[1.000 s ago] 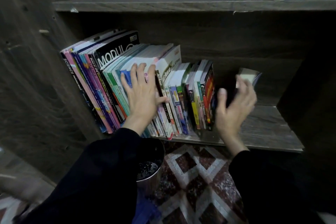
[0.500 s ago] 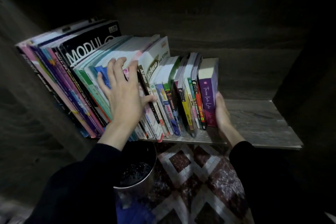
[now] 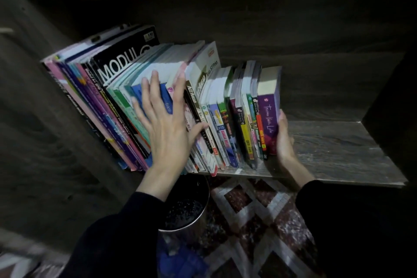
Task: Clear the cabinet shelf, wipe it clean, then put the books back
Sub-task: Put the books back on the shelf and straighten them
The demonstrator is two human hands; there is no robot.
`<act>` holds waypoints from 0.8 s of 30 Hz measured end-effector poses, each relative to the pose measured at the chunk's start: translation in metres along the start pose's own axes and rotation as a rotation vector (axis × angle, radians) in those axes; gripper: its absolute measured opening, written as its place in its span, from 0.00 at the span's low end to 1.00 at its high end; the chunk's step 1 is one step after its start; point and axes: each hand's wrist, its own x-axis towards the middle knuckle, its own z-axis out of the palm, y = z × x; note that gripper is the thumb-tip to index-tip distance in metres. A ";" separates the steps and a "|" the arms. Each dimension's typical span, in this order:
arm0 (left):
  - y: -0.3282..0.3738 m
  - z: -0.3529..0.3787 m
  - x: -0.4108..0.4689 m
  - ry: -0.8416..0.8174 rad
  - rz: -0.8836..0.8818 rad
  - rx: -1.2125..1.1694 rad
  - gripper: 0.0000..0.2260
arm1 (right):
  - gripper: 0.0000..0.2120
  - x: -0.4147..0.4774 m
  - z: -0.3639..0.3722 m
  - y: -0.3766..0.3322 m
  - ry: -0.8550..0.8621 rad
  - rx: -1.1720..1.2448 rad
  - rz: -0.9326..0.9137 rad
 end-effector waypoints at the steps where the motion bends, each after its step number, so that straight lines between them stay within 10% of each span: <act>1: 0.001 0.003 -0.011 0.001 -0.030 -0.013 0.52 | 0.36 0.000 -0.002 0.005 0.009 -0.047 0.018; 4: 0.005 0.019 -0.055 -0.024 -0.178 -0.055 0.52 | 0.28 -0.007 -0.005 0.006 0.057 -0.052 0.041; 8: 0.015 0.038 -0.097 -0.021 -0.404 -0.210 0.40 | 0.09 -0.079 0.009 -0.017 0.565 -0.052 -0.128; 14: -0.001 0.041 -0.083 -0.054 -0.545 -0.361 0.49 | 0.21 -0.157 0.080 0.016 -0.184 -0.315 -0.328; 24: -0.050 0.040 -0.067 -0.074 -0.303 -0.251 0.48 | 0.35 -0.163 0.138 0.003 -0.329 -0.273 -0.225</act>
